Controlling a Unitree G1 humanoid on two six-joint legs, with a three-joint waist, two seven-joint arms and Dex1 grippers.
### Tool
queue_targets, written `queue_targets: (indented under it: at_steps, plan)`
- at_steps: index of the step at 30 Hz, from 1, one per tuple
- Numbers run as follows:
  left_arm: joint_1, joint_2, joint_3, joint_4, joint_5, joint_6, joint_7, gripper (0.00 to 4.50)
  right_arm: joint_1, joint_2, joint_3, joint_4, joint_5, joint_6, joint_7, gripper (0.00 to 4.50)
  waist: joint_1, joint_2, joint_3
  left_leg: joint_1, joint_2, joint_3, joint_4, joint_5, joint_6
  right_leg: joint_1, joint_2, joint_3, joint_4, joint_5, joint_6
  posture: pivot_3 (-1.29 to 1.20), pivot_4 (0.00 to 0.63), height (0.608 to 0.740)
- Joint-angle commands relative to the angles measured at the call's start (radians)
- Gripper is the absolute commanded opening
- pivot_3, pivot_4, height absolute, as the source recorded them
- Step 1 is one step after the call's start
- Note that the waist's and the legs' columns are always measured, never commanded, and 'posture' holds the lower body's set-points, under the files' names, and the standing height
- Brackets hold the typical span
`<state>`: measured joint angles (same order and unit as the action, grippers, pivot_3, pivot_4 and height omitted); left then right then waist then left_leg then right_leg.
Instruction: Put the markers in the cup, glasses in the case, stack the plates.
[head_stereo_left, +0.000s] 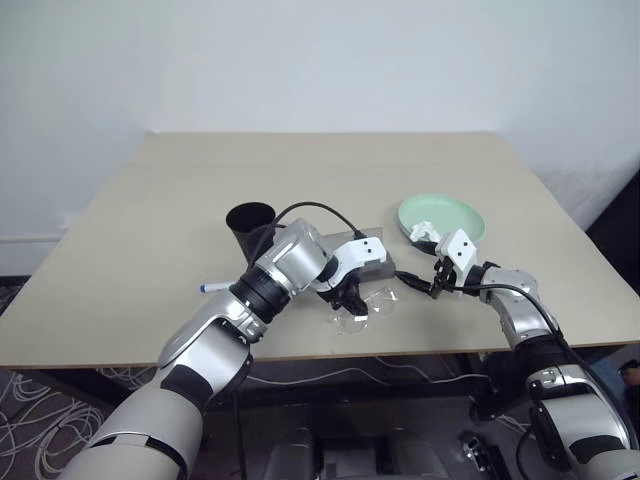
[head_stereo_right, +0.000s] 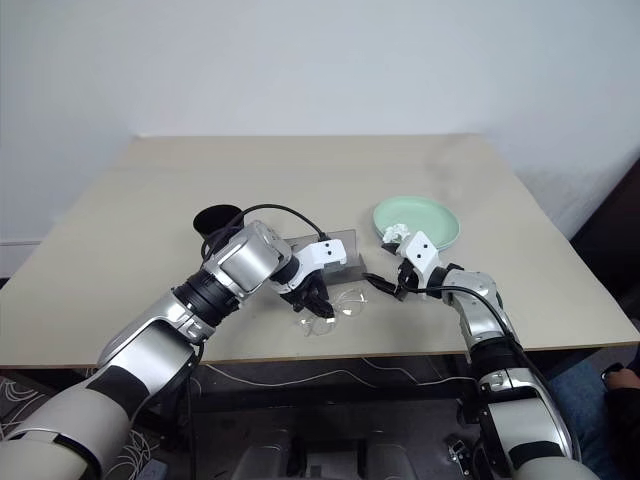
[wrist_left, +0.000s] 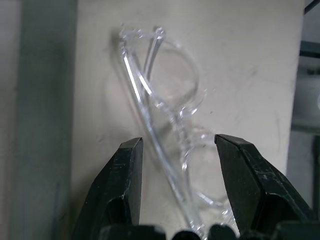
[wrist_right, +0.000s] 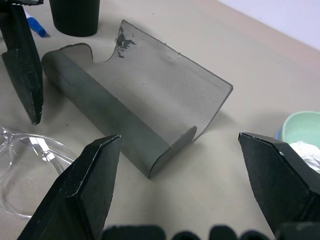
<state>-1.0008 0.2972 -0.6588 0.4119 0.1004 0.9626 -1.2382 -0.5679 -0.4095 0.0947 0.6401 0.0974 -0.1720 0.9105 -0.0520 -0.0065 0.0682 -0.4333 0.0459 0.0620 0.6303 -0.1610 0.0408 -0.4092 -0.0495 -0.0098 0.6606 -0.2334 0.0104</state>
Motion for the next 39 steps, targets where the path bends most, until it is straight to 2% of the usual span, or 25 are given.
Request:
queue_targets:
  at_steps: [1, 12, 15, 24, 39]
  plan:
    - [-0.018, -0.011, 0.015, 0.027, -0.005, -0.022, 0.028, 2.35, -0.016, 0.004, -0.018, -0.014, 0.006, -0.023, -0.011, 4.08, 0.0, 0.0, 0.0, 0.0, 0.0, 0.0, 0.0, 0.0, 0.0, 0.0, 0.0, 0.0, 0.0, 0.0, 0.0, 0.0, 0.0, 0.738]
    - [-0.026, -0.035, 0.029, 0.097, -0.024, -0.044, 0.048, 2.35, -0.018, 0.009, -0.015, -0.005, 0.001, -0.03, -0.018, 4.08, 0.001, 0.0, 0.0, 0.0, -0.001, 0.0, 0.001, 0.0, 0.0, 0.001, -0.001, 0.0, 0.0, 0.001, 0.001, 0.0, 0.0, 0.738]
    - [-0.036, -0.038, 0.038, 0.106, -0.03, -0.054, 0.056, 1.78, -0.017, 0.009, -0.014, -0.004, 0.001, -0.031, -0.019, 4.08, 0.001, 0.0, 0.0, 0.0, -0.001, -0.001, 0.001, 0.0, 0.001, 0.0, -0.001, 0.0, 0.0, 0.001, 0.002, 0.0, 0.0, 0.738]
    - [-0.055, -0.064, 0.077, 0.118, -0.056, -0.05, 0.068, 1.78, -0.017, 0.01, -0.013, -0.003, 0.001, -0.031, -0.017, 4.08, 0.0, 0.0, 0.0, 0.0, -0.003, -0.013, 0.001, 0.001, 0.001, 0.0, -0.002, -0.001, 0.0, 0.003, 0.003, 0.0, 0.0, 0.738]
    - [-0.061, -0.043, 0.083, 0.139, -0.061, -0.093, 0.063, 1.78, -0.024, 0.013, -0.013, 0.008, 0.001, -0.039, -0.017, 4.08, 0.0, 0.0, 0.0, 0.0, -0.003, -0.014, 0.001, 0.001, 0.001, 0.001, -0.001, -0.001, 0.0, 0.003, 0.003, 0.0, 0.0, 0.738]
